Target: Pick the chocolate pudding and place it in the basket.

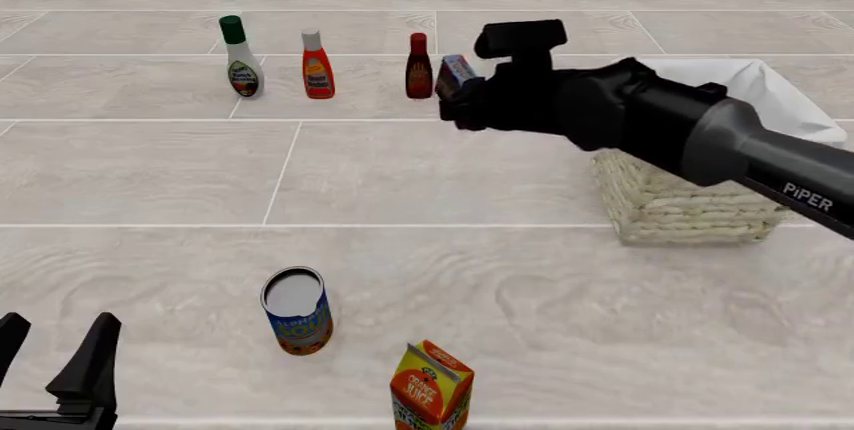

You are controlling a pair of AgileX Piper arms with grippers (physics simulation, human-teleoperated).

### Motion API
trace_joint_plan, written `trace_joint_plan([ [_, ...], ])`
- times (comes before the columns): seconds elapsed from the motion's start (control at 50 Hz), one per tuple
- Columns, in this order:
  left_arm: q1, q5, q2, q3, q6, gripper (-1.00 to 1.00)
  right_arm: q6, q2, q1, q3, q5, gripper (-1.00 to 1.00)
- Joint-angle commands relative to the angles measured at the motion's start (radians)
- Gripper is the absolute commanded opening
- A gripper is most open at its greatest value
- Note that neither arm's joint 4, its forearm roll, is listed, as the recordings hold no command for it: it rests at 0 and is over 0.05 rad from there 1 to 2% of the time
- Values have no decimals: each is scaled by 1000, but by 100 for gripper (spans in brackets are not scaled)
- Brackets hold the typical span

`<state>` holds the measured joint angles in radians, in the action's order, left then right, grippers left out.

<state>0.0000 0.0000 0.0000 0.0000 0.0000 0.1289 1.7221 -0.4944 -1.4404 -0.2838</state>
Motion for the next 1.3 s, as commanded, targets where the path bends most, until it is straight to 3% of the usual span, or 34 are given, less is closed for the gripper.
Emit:
trace_joint_plan([
  [0.02, 0, 0, 0, 0, 0, 100, 5, -26, 36, -17, -23, -100],
  [0.52, 0, 0, 0, 0, 0, 100, 8, -37, 94, -84, -62, -100],
  [1.3, 0, 0, 0, 0, 0, 100, 19, -23, 261, -219, -132, -100],
])
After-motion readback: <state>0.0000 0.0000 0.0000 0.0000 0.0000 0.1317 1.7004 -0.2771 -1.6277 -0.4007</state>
